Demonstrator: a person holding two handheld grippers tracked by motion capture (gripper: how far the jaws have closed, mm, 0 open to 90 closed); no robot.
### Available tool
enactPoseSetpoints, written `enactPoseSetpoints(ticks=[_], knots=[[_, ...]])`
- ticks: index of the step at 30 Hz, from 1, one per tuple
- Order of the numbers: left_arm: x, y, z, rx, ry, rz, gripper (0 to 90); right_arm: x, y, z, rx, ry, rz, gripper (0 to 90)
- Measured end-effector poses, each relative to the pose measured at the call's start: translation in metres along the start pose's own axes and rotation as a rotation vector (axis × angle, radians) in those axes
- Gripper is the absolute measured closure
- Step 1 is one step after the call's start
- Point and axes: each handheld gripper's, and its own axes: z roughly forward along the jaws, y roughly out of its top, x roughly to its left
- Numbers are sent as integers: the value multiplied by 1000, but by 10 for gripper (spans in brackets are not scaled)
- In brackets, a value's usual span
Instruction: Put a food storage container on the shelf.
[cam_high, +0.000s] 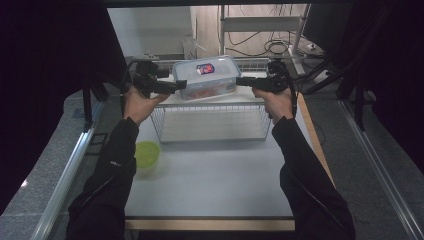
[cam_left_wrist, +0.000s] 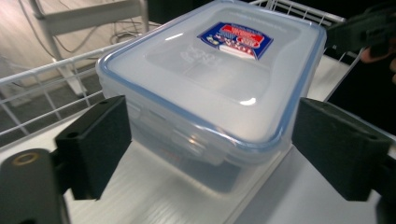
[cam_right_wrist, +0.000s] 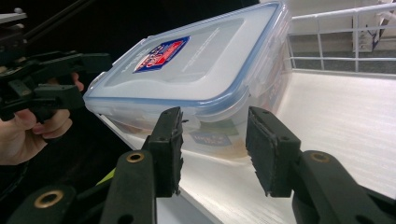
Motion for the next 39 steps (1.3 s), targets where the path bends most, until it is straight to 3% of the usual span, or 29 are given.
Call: enactPoseSetpoints(ticks=[3, 5, 6, 8, 11, 13, 16, 20, 29, 39], knots=[[-7, -6, -7, -11, 17, 12, 197, 1, -1, -1, -1, -4, -12, 583], [-12, -10, -12, -30, 14, 8, 328, 3, -3, -3, 3, -13, -31, 614], [-16, -13, -16, -37, 10, 15, 328, 4, -4, -3, 3, -17, -41, 639], [-22, -21, -21, -40, 26, 25, 420, 7, -7, -5, 8, -26, -68, 694], [-27, -30, -23, -45, 5, 22, 600, 10, -10, -5, 16, -35, -104, 769], [-28, -34, -22, -37, -31, 20, 720, 13, -13, -4, 29, -40, -122, 804], [-30, -38, -14, -9, -50, 27, 817, 16, -17, 2, 51, -49, -151, 837], [-26, -36, -2, 5, -30, 12, 863, 18, -21, 12, 65, -60, -174, 863], [-16, -30, 11, 21, -9, -17, 863, 21, -23, 23, 71, -101, -198, 896], [-16, -26, 21, 37, -20, -7, 872, 23, -23, 24, 64, -140, -215, 898]])
